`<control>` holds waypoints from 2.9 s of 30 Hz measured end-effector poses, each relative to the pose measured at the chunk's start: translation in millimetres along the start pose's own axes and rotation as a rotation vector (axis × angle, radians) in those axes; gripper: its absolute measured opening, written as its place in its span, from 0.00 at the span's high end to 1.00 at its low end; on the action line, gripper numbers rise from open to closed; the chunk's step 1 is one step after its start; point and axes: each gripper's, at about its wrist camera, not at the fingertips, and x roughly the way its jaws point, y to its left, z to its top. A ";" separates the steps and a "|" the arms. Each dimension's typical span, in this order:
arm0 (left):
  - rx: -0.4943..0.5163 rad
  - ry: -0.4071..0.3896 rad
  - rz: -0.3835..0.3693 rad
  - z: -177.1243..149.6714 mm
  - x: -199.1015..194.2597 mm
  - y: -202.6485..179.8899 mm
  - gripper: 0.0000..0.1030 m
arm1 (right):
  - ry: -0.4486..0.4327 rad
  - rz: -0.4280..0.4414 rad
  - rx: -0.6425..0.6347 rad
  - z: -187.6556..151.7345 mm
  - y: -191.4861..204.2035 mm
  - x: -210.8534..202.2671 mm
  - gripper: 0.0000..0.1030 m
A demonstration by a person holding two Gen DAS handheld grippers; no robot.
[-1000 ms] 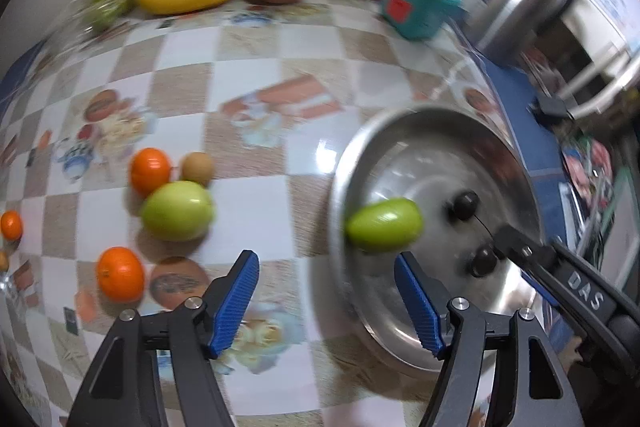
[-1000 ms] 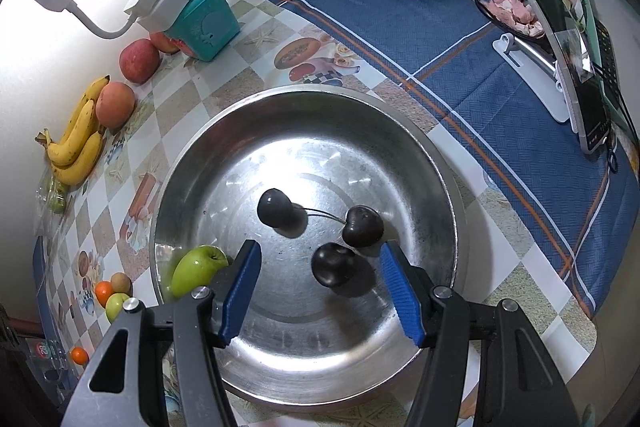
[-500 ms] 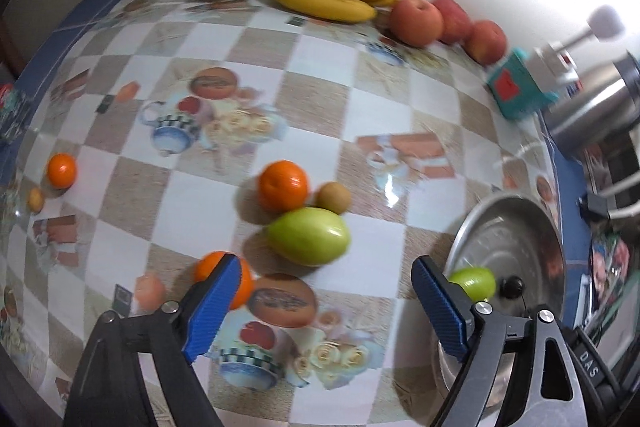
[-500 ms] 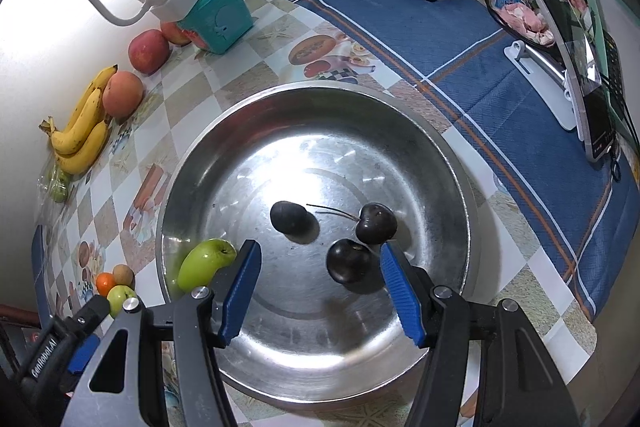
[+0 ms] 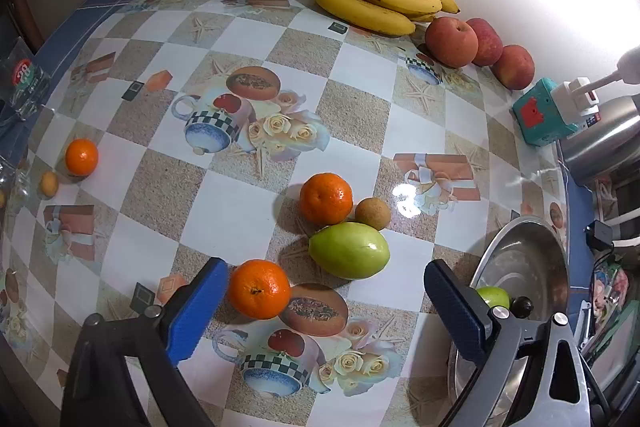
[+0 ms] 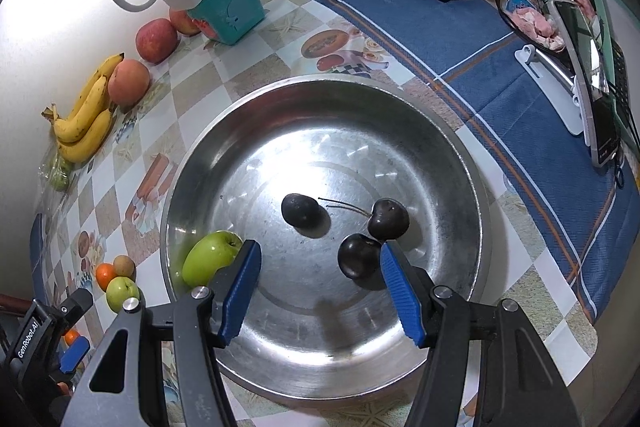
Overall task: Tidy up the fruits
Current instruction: 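Lift both open tools away from the bowl toward the fruit on the table, then grasp the brown kiwi with the left tool while the right tool grasps a mandarin orange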
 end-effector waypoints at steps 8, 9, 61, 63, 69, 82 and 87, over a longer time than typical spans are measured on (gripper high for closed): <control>0.013 0.005 0.033 -0.5 4.6 0.6 0.00 | -0.003 0.001 -0.012 -0.4 0.4 0.4 0.25; 0.016 0.004 0.038 -0.5 4.8 0.6 0.00 | -0.001 0.001 -0.012 -0.5 0.5 0.8 0.18; 0.333 -0.169 0.384 26.8 -31.2 54.6 0.00 | -0.006 0.146 -0.307 -54.0 115.8 0.7 0.08; 0.323 -0.165 0.385 28.7 -32.2 63.3 0.00 | -0.001 0.154 -0.331 -58.7 125.3 1.9 0.08; 0.241 -0.168 0.346 39.1 -38.9 98.4 0.00 | -0.006 0.188 -0.360 -70.7 147.4 -0.9 0.08; 0.045 -0.098 0.340 53.0 -25.1 186.7 0.00 | 0.025 0.239 -0.438 -100.4 195.9 5.9 0.08; -0.041 -0.066 0.336 51.4 -17.2 220.5 0.06 | 0.057 0.221 -0.483 -115.3 213.2 16.6 0.08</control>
